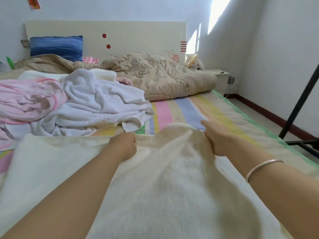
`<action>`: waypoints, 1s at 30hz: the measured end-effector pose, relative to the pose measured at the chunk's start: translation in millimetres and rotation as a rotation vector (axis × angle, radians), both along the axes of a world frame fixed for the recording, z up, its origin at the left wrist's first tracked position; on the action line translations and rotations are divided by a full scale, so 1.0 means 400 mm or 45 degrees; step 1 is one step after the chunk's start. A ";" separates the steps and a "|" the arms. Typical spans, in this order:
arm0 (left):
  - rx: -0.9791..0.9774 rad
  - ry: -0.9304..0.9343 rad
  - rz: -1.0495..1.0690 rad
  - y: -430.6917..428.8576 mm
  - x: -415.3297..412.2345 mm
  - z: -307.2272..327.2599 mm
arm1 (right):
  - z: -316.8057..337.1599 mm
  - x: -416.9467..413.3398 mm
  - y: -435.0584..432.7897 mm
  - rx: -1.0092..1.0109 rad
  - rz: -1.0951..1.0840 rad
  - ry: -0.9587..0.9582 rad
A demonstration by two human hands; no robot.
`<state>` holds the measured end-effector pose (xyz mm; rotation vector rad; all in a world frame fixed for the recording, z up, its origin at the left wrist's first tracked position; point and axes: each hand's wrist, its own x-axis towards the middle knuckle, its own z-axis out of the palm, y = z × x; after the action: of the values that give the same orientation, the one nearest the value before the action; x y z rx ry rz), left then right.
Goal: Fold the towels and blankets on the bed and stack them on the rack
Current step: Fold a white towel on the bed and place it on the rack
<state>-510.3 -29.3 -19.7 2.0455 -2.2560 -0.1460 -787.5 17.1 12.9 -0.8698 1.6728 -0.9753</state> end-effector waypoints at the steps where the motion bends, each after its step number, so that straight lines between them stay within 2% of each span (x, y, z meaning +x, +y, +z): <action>1: 0.023 0.042 0.004 -0.002 0.011 -0.032 | -0.025 -0.010 -0.013 0.029 -0.005 -0.003; 3: -0.091 0.148 0.011 -0.006 0.024 -0.077 | -0.067 -0.019 -0.038 0.072 0.105 0.171; 6: -0.231 0.186 0.014 -0.009 0.027 -0.096 | -0.084 -0.003 -0.053 0.151 0.287 0.392; 8: -0.244 0.151 0.040 -0.011 0.026 -0.095 | -0.083 0.010 -0.052 0.176 0.305 0.396; 11: -0.282 -0.042 0.074 -0.014 0.032 -0.083 | -0.087 0.006 -0.055 0.214 0.351 0.381; 13: -0.329 -0.167 0.070 -0.027 0.042 -0.074 | -0.086 -0.005 -0.056 0.223 0.263 0.451; 16: -0.415 -0.316 0.014 -0.055 0.044 -0.069 | -0.080 -0.035 -0.067 0.116 -0.021 0.667; 18: -0.463 -0.391 -0.044 -0.069 0.033 -0.070 | -0.077 -0.055 -0.081 0.035 -0.136 0.702; 22: -0.502 -0.373 -0.064 -0.091 0.024 -0.085 | -0.086 -0.077 -0.117 -0.121 -0.198 0.436; 24: -0.508 -0.352 -0.024 -0.095 0.023 -0.093 | -0.089 -0.080 -0.121 -0.086 -0.190 0.231; 27: -0.516 -0.363 -0.005 -0.090 0.011 -0.104 | -0.078 -0.087 -0.114 0.019 -0.070 -0.042; 30: -0.520 -0.334 0.008 -0.088 0.007 -0.106 | -0.057 -0.093 -0.095 -0.008 0.109 -0.395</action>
<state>-507.5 -64.3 -62.2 1.9374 -2.1810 0.5678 -824.7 -21.1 -9.7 -0.7457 1.3592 -1.0015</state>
